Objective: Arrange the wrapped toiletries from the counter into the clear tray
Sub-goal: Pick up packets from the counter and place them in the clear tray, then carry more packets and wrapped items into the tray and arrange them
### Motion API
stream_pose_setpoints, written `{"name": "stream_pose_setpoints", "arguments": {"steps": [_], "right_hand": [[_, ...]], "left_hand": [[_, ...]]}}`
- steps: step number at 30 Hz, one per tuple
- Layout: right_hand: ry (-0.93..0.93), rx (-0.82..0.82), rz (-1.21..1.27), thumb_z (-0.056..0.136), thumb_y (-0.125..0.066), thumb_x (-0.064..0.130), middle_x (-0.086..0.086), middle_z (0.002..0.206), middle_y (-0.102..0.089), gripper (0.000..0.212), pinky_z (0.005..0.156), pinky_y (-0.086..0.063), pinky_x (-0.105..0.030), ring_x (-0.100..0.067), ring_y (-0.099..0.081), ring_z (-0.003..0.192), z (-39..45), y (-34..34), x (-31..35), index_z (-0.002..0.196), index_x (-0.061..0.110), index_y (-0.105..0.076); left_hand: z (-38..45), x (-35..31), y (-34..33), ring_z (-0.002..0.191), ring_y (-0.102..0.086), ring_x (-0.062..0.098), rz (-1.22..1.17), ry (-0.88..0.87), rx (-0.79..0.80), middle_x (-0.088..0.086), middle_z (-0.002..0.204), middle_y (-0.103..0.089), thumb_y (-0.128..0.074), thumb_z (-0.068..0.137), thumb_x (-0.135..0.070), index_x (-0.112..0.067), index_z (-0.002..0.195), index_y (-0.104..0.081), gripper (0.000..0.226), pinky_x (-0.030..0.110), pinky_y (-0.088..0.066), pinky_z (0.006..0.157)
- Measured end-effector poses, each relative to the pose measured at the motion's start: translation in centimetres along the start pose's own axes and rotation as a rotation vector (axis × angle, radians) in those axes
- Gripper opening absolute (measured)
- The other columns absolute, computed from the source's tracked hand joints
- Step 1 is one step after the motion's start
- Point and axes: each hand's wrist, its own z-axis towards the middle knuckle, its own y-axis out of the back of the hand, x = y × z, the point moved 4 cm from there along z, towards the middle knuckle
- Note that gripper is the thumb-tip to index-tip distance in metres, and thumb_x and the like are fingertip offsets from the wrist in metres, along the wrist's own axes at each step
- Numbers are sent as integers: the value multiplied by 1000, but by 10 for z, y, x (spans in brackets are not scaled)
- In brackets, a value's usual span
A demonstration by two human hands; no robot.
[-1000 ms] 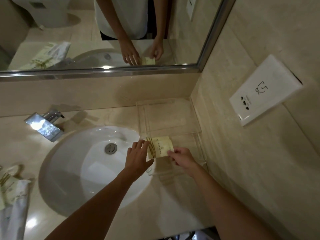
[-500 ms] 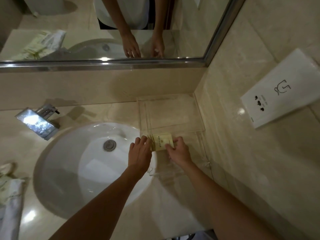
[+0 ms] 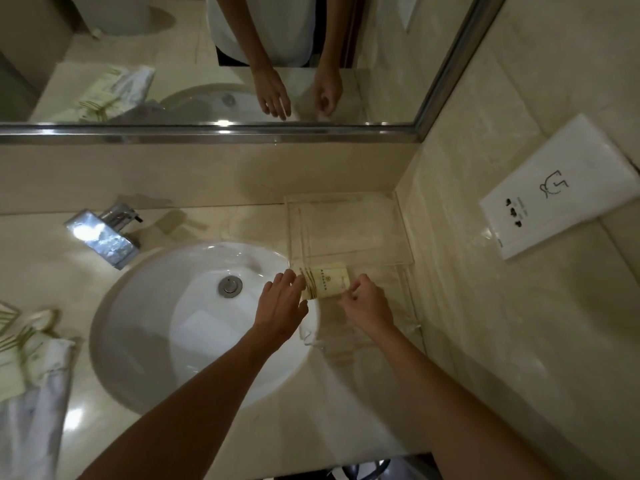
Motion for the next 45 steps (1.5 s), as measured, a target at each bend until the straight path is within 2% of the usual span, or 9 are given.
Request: {"name": "stream_pose_setpoints", "arguments": {"steps": [4, 10, 15, 19, 23, 26, 28, 37, 45], "right_hand": [[121, 49, -136, 88, -53, 27, -3, 93, -64, 4, 63, -42, -29, -24, -59, 78, -8, 6, 30, 86, 23, -52], [320, 149, -283, 86, -50, 24, -8, 95, -66, 7, 67, -41, -30, -33, -63, 89, -23, -12, 94, 80, 21, -51], [466, 263, -291, 86, -53, 25, -3, 87, -63, 9, 64, -40, -30, -27, -58, 79, -62, -49, 143, 93, 21, -55], [529, 378, -397, 89, -55, 28, -5, 104, -62, 15, 68, -41, -30, -25, -60, 86, -92, -88, 172, 101, 20, -59], [577, 444, -474, 89, -57, 30, -5, 112, -58, 11, 72, -44, -30, -23, -58, 85, -122, -133, 207, 95, 21, -58], [564, 488, -490, 90, -58, 32, 0, 97, -50, 14, 83, -51, -36, -24, -58, 92, -141, -161, 224, 96, 20, -58], [577, 516, -507, 90, -58, 33, 2, 88, -55, 15, 79, -53, -36, -23, -61, 91, -160, -190, 244, 96, 18, -59], [628, 479, -484, 87, -54, 32, -2, 99, -62, 13, 67, -41, -30, -25, -58, 84, -221, -285, 316, 95, 22, -56], [648, 320, -359, 86, -64, 27, -7, 118, -56, 34, 79, -47, -35, -27, -52, 112, -220, -337, 356, 116, 16, -52]], "left_hand": [[-14, 16, 26, 97, -55, 25, -34, 37, 17, 6, 106, -58, -57, 86, -19, -12, 103, -55, 18, 34, -45, 78], [-48, 69, 51, 78, -54, 21, -132, 247, 256, 3, 105, -58, -57, 79, -16, -18, 89, -56, 10, 30, -42, 68], [-92, 123, 74, 86, -62, 25, -140, 352, 184, 7, 98, -66, -59, 78, -18, -18, 88, -63, 11, 31, -45, 68], [-131, 161, 87, 85, -62, 26, -212, 413, 161, 8, 94, -67, -59, 79, -17, -16, 83, -62, 5, 36, -51, 74], [-177, 209, 105, 87, -61, 26, -254, 424, 121, 10, 91, -66, -60, 79, -15, -11, 81, -61, 4, 33, -48, 70], [-204, 236, 114, 77, -59, 24, -265, 446, 109, 4, 79, -59, -58, 79, -16, -18, 72, -51, 10, 32, -45, 62], [-230, 268, 123, 75, -57, 23, -257, 503, 104, 3, 78, -58, -57, 79, -17, -21, 70, -47, 14, 30, -41, 60], [-295, 380, 137, 88, -59, 24, -249, 651, 55, 3, 95, -60, -59, 83, -27, -20, 85, -53, 9, 31, -42, 67], [-288, 426, 133, 107, -54, 30, -224, 671, -93, 10, 120, -52, -75, 74, -42, -14, 123, -44, 65, 46, -53, 82]]}}
